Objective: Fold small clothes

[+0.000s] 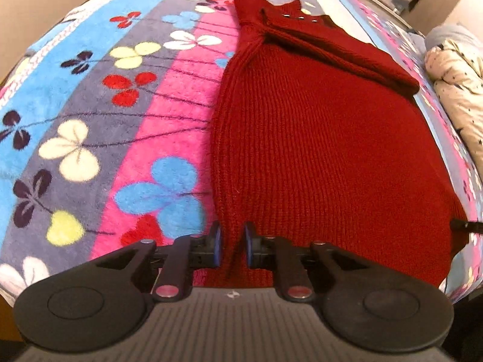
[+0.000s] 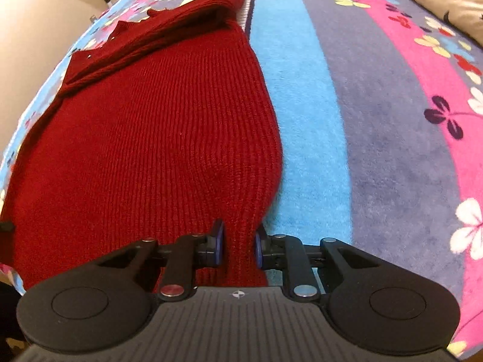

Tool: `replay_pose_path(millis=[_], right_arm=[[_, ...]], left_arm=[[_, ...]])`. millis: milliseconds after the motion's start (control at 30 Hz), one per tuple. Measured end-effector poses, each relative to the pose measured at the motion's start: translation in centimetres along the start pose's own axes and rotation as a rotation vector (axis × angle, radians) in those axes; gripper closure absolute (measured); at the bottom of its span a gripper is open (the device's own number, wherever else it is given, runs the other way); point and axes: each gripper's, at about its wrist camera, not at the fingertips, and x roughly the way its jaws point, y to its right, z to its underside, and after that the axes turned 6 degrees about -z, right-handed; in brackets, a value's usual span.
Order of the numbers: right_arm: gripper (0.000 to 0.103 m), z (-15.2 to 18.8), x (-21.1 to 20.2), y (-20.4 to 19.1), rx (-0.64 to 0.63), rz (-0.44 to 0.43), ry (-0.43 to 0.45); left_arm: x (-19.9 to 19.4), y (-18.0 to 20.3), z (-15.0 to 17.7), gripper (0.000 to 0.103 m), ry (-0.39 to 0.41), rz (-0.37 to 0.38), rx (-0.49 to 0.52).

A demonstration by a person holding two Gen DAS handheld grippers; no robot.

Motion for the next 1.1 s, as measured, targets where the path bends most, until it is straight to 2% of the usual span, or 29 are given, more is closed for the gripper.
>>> replay_pose_path(millis=[33,100,167,267,300,333,367,400,467,533,600,633,667,733,800,867,933,1000,1100], right_arm=[[0.082,-0.1,0.2,0.0,-0.003,0.006,-0.004],[0.073,-0.1,0.5,-0.2,-0.018,0.030,-0.015],[0.068,-0.1,0.9,-0.4,-0.033,0.049,-0.026],[0.064,0.0,1.1,-0.8,-0.051,0.055,-0.034],[0.063,-0.1,1.1,-0.9,-0.058,0.057,-0.035],[0.063,-0.1,1.1,-0.9,-0.063,0.056,-0.036],[0.072,-0.1,1.0,-1.0,-0.070,0.053,-0.032],[0.082,-0.2,0.9,-1.1,-0.077,0.040,-0.025],[0.083,-0.4,-0.1,-1.2,-0.070,0.016,0.033],[0.083,-0.6,-1.9,-1.0,-0.031,-0.045,0.126],[0.083,-0.7,-3.3,-0.7,-0.011,-0.095,0.192],[0.083,-0.7,-3.4,-0.6,-0.006,-0.093,0.193],[0.083,-0.7,-3.1,-0.4,0.001,-0.077,0.171],[0.082,-0.5,-1.5,0.2,0.031,-0.029,0.068],[0.075,-0.2,-0.2,0.6,0.046,0.025,-0.012],[0.070,-0.4,0.0,0.1,0.026,0.045,-0.022],[0.070,-0.3,0.1,-0.1,0.021,0.048,-0.026],[0.070,-0.3,0.1,0.1,0.022,0.051,-0.031],[0.069,-0.3,0.2,0.0,0.020,0.059,-0.032]], left_arm=[[0.2,0.0,0.0,0.075,-0.008,-0.005,-0.005],[0.8,0.1,-0.1,0.073,-0.031,-0.031,0.000],[1.4,0.3,-0.1,0.072,-0.048,-0.047,0.014],[1.5,0.7,0.0,0.072,-0.045,-0.059,0.042],[1.5,0.8,0.0,0.076,-0.041,-0.059,0.047],[1.3,0.8,0.0,0.083,-0.031,-0.049,0.048],[1.0,0.7,0.0,0.091,-0.010,-0.050,0.042],[0.3,0.6,-0.1,0.092,0.033,-0.041,0.026],[-1.4,0.4,-0.1,0.092,0.115,0.011,-0.010],[-2.8,0.2,0.2,0.092,0.164,0.049,-0.041],[-2.7,0.0,0.6,0.092,0.141,0.053,-0.063],[-2.2,-0.1,0.7,0.091,0.107,0.044,-0.064],[-1.5,0.0,0.8,0.091,0.072,0.027,-0.060],[-0.4,-0.3,0.9,0.091,0.014,-0.010,-0.066],[0.0,-0.8,0.8,0.090,-0.013,0.003,-0.099],[0.0,-1.2,0.9,0.089,-0.017,0.015,-0.113],[0.1,-1.3,0.9,0.087,-0.030,0.014,-0.115],[0.4,-1.3,1.0,0.081,-0.049,0.005,-0.114],[0.6,-1.3,1.1,0.076,-0.069,-0.006,-0.103]])
